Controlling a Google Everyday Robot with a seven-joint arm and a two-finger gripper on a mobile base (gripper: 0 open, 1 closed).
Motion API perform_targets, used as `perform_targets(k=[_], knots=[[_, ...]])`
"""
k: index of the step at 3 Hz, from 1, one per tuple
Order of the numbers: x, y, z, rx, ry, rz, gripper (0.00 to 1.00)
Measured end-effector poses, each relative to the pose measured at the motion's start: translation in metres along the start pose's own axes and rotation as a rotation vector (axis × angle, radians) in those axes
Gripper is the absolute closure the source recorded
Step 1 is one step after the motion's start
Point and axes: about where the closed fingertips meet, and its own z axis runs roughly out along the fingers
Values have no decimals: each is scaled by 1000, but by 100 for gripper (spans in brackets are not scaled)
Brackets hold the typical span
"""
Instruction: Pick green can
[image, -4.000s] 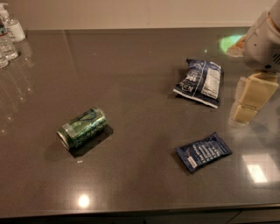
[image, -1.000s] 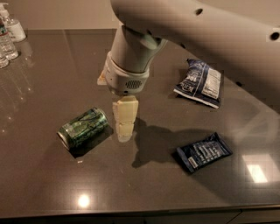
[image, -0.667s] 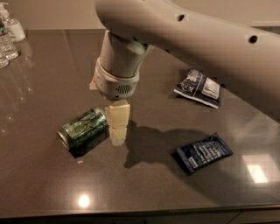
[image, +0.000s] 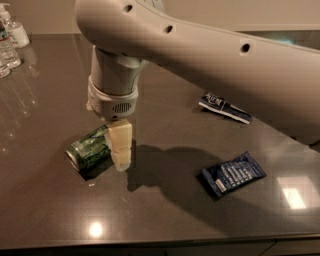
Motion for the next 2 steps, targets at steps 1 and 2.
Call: perform_targets(k=[1, 2], knots=[[-11, 0, 7, -22, 10, -36, 0], [-21, 3, 13, -41, 19, -64, 0]])
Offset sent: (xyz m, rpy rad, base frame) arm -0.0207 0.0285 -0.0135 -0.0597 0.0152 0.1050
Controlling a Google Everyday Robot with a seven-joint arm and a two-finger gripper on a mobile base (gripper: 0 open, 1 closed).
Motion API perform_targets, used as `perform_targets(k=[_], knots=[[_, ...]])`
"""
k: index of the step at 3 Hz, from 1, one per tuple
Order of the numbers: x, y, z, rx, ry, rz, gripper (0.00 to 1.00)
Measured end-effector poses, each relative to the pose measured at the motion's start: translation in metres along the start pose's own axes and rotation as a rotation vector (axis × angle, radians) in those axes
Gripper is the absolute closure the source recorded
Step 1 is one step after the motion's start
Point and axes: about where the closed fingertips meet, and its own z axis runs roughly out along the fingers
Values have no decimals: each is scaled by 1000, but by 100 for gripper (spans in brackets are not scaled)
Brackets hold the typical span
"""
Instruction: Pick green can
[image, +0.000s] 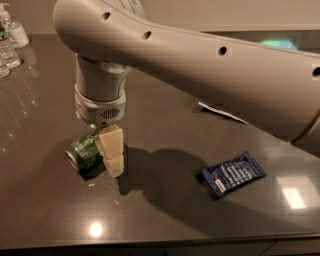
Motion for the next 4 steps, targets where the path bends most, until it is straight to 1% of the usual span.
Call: perform_targets(k=[1, 3, 4], knots=[[-3, 2, 6, -11, 15, -6, 17], [5, 4, 7, -6, 34, 9, 64], [8, 2, -17, 18, 13, 25, 87]])
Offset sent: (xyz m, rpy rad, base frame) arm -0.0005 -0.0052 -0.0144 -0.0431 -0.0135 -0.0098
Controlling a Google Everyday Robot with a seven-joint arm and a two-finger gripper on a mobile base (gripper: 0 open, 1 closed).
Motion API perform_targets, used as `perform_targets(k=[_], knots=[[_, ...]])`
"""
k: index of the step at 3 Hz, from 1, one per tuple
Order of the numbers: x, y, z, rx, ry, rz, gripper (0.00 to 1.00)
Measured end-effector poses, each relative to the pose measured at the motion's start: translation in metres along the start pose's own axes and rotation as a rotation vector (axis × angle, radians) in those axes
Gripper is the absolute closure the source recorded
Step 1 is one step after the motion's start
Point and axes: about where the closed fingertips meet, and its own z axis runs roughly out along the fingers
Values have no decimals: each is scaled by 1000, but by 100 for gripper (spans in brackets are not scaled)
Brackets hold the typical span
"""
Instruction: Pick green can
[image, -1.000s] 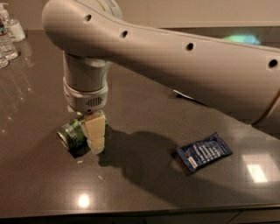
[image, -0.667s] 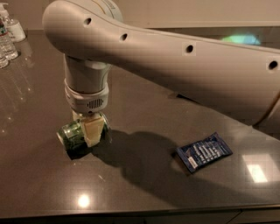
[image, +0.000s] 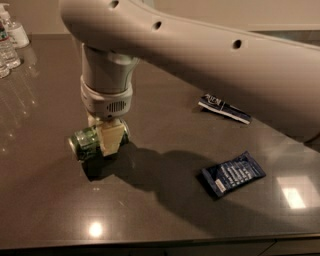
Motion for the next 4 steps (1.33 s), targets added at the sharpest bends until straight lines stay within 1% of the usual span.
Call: perform_targets(k=[1, 2, 3, 4], knots=[[3, -5, -38, 43, -20, 6, 100], [7, -11, -72, 78, -31, 8, 100], [15, -19, -115, 137, -44, 17, 100], [14, -21, -116, 144, -47, 16, 100]])
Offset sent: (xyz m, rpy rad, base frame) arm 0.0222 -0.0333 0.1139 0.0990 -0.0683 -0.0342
